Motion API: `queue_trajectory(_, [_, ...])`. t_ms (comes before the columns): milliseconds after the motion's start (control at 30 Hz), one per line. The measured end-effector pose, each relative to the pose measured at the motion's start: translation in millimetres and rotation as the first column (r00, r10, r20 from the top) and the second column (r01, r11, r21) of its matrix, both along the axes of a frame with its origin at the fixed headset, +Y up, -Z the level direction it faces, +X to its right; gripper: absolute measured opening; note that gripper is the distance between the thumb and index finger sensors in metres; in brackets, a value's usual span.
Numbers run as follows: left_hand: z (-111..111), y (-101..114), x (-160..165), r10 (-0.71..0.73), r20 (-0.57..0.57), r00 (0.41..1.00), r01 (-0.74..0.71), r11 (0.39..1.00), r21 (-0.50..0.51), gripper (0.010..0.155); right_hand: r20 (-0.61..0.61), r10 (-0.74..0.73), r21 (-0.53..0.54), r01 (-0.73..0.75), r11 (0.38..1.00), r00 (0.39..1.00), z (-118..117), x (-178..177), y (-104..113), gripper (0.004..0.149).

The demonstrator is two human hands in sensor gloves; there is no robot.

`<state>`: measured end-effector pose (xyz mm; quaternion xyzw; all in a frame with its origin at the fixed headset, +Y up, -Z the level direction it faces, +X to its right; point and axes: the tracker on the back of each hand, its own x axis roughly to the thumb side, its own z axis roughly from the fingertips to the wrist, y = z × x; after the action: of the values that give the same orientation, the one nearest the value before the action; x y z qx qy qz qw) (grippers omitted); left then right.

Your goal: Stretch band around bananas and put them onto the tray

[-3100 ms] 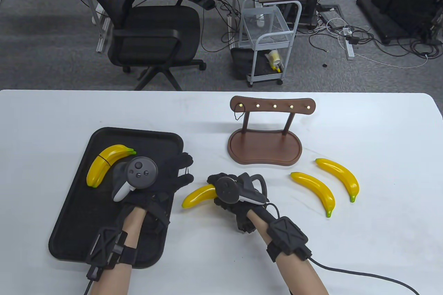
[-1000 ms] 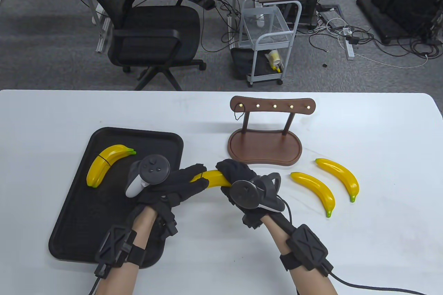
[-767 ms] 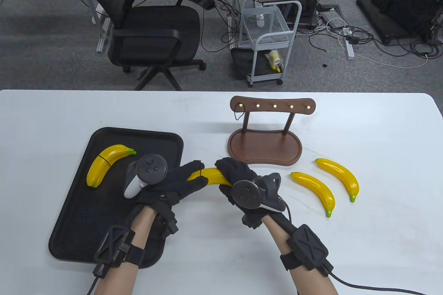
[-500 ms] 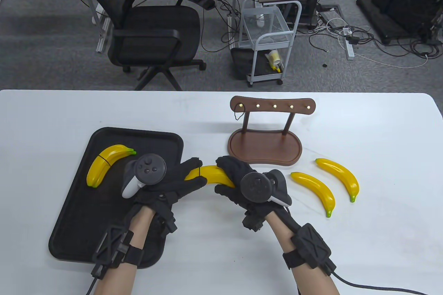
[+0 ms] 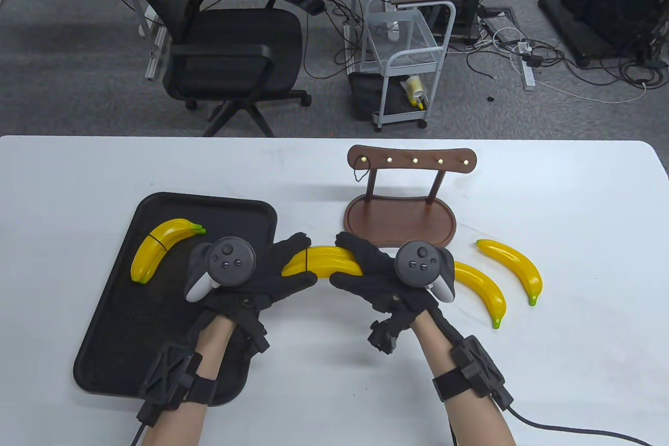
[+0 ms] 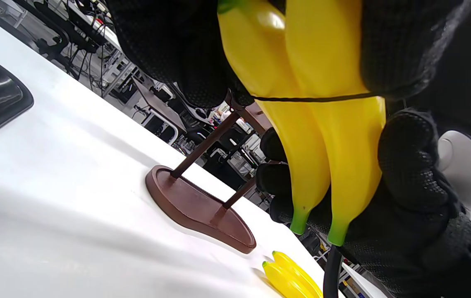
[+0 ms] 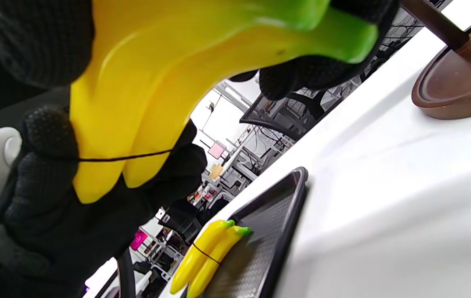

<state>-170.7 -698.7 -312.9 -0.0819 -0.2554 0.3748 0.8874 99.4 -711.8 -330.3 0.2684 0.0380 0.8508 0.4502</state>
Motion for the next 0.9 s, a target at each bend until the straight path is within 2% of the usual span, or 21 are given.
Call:
queue_trajectory(133, [0,1,0,-0.007,0.001,1.000,0.007,1.000,0.005,0.081,0.008,-0.030,0.028,0.030,0.999,1.000,3,-1,6,0.084])
queue_trajectory(400, [2,3,7,-0.103,0.019,0.995,0.102,0.994,0.040,0.082,-0.021,0.024,0.066,-0.023,0.998,0.999,5,-3,10,0.082])
queue_trajectory(900, [2,1,9,-0.075,0.023,0.997,0.075,0.997,0.025,0.081,-0.042,0.159,0.114,-0.153,0.982,0.986,8,-12,15,0.084])
